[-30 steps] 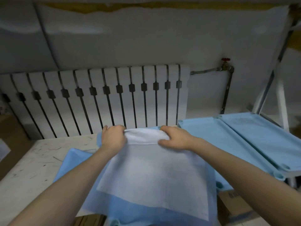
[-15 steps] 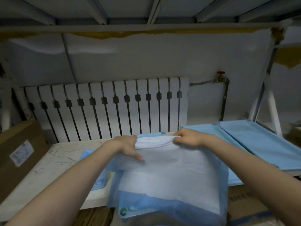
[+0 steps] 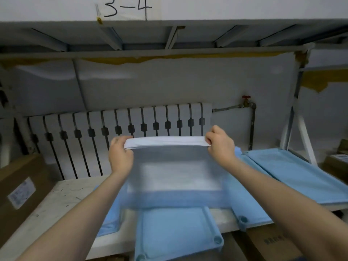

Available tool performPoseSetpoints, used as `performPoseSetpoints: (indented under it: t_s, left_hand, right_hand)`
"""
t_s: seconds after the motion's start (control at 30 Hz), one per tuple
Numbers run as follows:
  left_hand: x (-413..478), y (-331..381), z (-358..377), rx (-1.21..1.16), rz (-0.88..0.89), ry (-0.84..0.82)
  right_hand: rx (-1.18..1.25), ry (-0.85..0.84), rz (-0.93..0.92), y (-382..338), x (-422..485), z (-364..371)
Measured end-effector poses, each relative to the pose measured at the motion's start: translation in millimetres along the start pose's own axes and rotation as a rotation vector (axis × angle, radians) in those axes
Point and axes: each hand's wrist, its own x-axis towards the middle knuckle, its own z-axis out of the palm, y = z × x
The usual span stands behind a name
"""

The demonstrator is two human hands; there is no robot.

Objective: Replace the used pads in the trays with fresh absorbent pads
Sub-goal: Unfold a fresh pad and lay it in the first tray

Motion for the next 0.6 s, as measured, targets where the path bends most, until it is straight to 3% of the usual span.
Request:
performPoseSetpoints:
  t_s: [0.1,0.2,0.27,0.43,0.6]
  left_hand:
    - [-14,5,-13,-0.061,0.149,0.043]
    - [-43,-20,-17,0.120,0.212,-0.098]
    - [-66,-47,-19,0.277,0.169,-0.278]
    - [-115,-87,-30,0.564,0.053,-0.791]
    - [-136,-101,-29,0.927,0.128,-1.162]
  right_hand:
    - [0.062,0.224,-0.125,0,0,-18]
    - [0.057,0.156,-0.196,7,-24,-14]
    - [0.083,-0.027,-0.236,13,-55,-1]
    - [-0.008,-0.671,-0.216,18,-128,31]
    - [-0.062,-0.991,-0.186,6,-163,38]
